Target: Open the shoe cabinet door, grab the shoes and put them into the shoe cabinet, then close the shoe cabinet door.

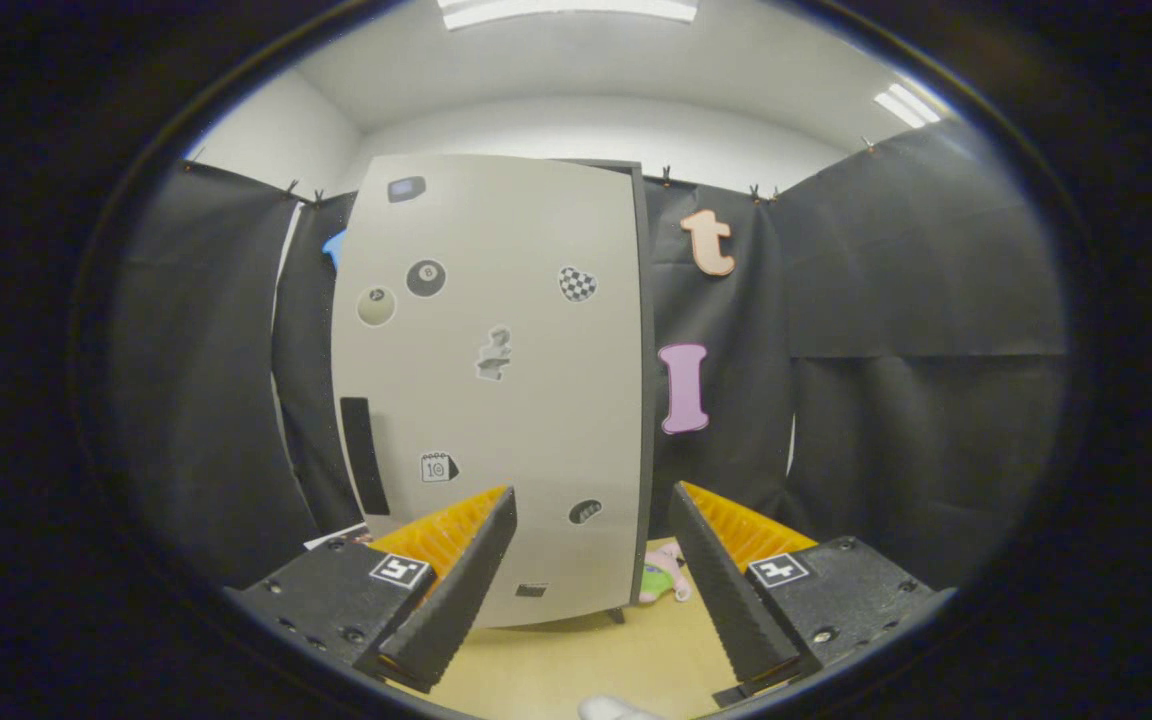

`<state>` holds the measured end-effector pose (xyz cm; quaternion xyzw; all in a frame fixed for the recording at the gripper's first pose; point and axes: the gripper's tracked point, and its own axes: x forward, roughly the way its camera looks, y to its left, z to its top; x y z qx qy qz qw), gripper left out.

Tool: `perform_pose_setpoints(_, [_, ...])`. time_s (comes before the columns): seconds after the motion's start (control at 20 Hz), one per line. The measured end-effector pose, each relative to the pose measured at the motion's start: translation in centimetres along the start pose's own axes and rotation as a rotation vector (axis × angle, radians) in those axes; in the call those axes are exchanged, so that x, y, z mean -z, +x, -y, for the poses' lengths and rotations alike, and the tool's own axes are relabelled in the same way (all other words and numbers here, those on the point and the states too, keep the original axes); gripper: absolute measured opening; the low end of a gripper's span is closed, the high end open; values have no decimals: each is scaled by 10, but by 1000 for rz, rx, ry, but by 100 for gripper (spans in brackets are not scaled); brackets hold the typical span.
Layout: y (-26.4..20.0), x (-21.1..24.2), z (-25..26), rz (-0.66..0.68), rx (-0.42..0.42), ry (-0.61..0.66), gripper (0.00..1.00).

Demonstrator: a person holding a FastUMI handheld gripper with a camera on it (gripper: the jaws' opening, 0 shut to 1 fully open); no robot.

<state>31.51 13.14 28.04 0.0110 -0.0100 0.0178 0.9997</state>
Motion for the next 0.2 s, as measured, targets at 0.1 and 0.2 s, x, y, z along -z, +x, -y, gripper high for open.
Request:
perform_pose_setpoints(0.1, [-14, 2, 1, -17, 5, -26, 100])
perform_pose_setpoints(0.2, [-32, 9, 0, -36, -4, -33, 100])
